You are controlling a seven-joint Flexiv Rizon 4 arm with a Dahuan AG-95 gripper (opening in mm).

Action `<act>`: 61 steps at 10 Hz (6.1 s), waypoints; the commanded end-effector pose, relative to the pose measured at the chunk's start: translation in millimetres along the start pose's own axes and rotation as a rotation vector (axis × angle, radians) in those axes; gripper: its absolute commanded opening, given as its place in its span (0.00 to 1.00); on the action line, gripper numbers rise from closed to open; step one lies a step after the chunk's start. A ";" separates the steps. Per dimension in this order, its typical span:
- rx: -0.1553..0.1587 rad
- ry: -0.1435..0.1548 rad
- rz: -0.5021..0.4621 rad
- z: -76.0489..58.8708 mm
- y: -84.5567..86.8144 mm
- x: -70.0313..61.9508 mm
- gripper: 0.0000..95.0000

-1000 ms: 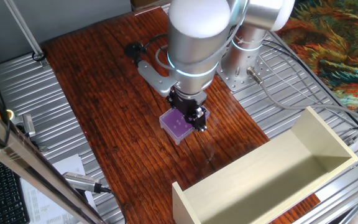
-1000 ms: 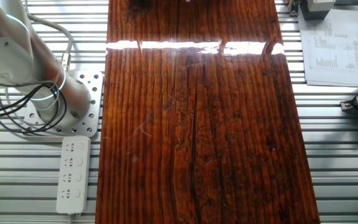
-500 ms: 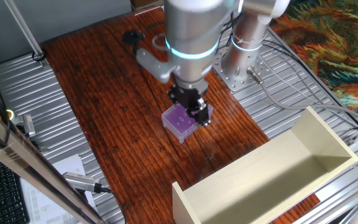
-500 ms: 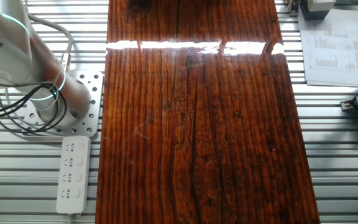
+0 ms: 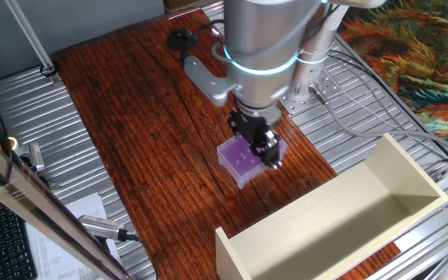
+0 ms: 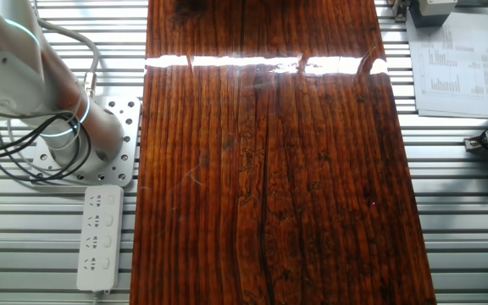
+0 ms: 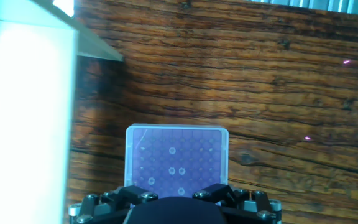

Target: Put the object on the shelf

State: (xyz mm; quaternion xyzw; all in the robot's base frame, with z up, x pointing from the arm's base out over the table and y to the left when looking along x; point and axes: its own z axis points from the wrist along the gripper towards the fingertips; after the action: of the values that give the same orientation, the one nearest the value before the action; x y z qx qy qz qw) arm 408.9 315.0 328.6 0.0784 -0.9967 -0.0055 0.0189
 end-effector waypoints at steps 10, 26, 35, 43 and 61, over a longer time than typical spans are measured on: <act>-0.001 0.001 0.009 4.8 19.7 -1.8 0.00; 0.006 -0.008 0.093 16.2 84.4 -0.2 0.00; 0.009 -0.004 0.114 20.6 115.8 -0.6 0.00; 0.014 -0.002 0.103 18.8 138.3 -1.6 0.00; 0.013 -0.003 0.110 21.7 152.9 -1.5 0.00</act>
State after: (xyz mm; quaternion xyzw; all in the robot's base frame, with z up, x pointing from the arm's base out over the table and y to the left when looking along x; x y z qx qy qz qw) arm 385.5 465.4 309.1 0.0232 -0.9996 0.0020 0.0167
